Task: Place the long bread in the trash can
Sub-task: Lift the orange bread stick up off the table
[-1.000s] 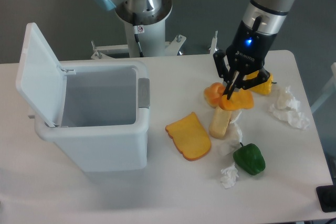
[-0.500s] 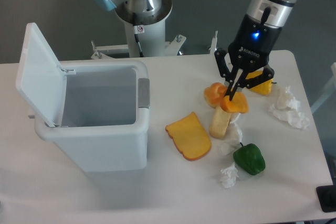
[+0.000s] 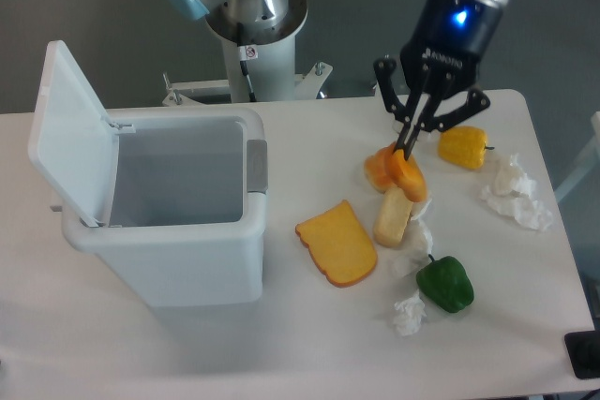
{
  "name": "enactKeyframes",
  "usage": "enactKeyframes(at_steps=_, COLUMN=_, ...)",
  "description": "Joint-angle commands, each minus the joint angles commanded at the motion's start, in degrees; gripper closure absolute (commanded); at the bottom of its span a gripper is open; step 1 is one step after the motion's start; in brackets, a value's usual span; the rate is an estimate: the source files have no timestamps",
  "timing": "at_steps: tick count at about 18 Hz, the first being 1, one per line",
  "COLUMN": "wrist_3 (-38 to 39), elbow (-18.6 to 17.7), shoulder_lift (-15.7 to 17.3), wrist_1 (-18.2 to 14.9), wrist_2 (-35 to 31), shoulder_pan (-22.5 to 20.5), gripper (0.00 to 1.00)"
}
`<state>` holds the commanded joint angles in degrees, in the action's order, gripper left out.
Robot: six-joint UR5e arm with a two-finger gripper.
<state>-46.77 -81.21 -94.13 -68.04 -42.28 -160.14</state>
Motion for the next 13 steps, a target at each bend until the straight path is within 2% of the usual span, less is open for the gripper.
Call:
enactKeyframes(at_steps=4, wrist_3=3.26, elbow=0.09, shoulder_lift=2.55, wrist_1=0.53, wrist_2=3.34, shoulder_pan=-0.09, gripper=0.94)
enactKeyframes(at_steps=8, wrist_3=6.42, elbow=-0.09, shoulder_lift=5.71, wrist_1=0.54, wrist_2=3.78, shoulder_pan=0.00, gripper=0.94)
enactKeyframes(at_steps=13, wrist_3=11.87, elbow=-0.09, shoulder_lift=7.74, wrist_1=0.89, wrist_2=6.24, shoulder_pan=0.61, gripper=0.94)
